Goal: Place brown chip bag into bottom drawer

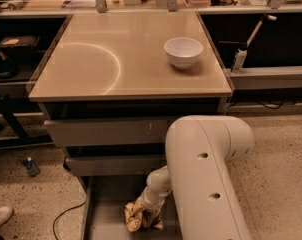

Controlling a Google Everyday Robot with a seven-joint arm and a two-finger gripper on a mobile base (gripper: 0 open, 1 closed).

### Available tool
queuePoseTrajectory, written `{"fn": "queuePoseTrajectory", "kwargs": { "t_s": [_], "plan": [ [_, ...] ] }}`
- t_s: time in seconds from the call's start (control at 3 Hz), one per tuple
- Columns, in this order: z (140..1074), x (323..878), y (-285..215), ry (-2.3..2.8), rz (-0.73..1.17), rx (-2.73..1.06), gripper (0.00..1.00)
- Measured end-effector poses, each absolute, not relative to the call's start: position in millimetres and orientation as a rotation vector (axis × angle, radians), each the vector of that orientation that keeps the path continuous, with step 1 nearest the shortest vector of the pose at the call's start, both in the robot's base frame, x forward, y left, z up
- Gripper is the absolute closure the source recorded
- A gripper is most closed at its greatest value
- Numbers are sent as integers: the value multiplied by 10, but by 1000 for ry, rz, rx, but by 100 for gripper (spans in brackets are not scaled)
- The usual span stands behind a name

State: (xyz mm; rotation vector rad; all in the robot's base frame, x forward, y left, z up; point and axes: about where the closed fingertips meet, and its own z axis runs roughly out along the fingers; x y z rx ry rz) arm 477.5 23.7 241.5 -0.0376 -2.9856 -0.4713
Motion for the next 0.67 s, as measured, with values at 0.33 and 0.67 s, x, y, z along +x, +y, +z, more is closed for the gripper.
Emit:
{"fn": "queuePoseTrajectory", "kwargs": {
  "t_s": [0.33,0.67],
  "plan": [
    [2414,4774,237,-2985,-471,-37,0],
    [2414,4774,237,-2985,-471,-37,0]
  ]
}}
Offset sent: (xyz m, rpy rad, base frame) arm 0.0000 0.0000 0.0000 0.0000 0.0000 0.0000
